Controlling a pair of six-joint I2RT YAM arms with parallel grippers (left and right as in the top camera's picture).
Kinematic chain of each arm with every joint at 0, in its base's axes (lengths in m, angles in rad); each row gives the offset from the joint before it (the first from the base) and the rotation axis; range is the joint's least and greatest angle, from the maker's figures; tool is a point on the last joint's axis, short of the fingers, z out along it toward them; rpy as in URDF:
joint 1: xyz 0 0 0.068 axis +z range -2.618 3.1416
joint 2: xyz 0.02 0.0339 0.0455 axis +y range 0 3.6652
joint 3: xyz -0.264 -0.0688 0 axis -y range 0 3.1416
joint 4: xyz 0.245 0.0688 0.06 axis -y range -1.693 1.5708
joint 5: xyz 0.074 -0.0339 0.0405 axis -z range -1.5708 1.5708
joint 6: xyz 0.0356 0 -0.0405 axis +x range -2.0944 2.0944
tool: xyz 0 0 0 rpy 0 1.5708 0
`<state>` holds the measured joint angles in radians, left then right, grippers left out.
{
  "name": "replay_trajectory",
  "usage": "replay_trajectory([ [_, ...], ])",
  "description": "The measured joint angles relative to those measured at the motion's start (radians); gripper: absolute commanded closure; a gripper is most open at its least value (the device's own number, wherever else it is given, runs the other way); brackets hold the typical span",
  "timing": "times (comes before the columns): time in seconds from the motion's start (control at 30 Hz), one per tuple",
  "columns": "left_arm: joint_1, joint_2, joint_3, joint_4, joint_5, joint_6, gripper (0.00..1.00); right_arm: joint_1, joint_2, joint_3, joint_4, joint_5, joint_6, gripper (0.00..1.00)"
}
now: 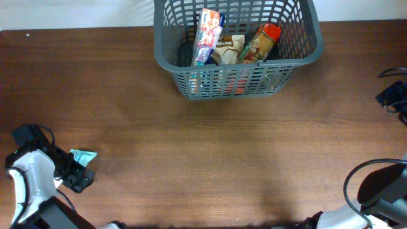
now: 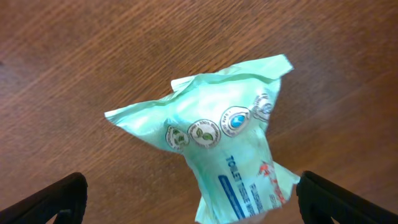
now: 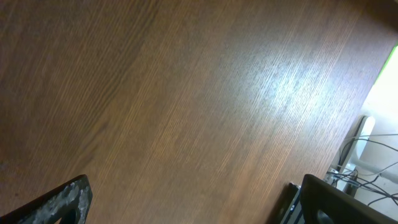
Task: Pack container
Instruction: 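Lower the left gripper onto the light-blue packet and close it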
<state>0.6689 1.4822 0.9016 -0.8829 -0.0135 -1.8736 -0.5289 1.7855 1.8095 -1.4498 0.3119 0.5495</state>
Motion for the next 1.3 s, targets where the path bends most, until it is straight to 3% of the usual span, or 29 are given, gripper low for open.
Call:
replay_trajectory([
  [0.57, 0.001, 0.119, -0.003, 0.193, 0.011, -0.092, 0.01, 0.000, 0.000, 0.000, 0.000, 0.000, 0.000, 0.01],
  [1.3, 0.015, 0.196, -0.003, 0.188, 0.014, -0.103, 0.01, 0.000, 0.000, 0.000, 0.000, 0.000, 0.000, 0.01],
])
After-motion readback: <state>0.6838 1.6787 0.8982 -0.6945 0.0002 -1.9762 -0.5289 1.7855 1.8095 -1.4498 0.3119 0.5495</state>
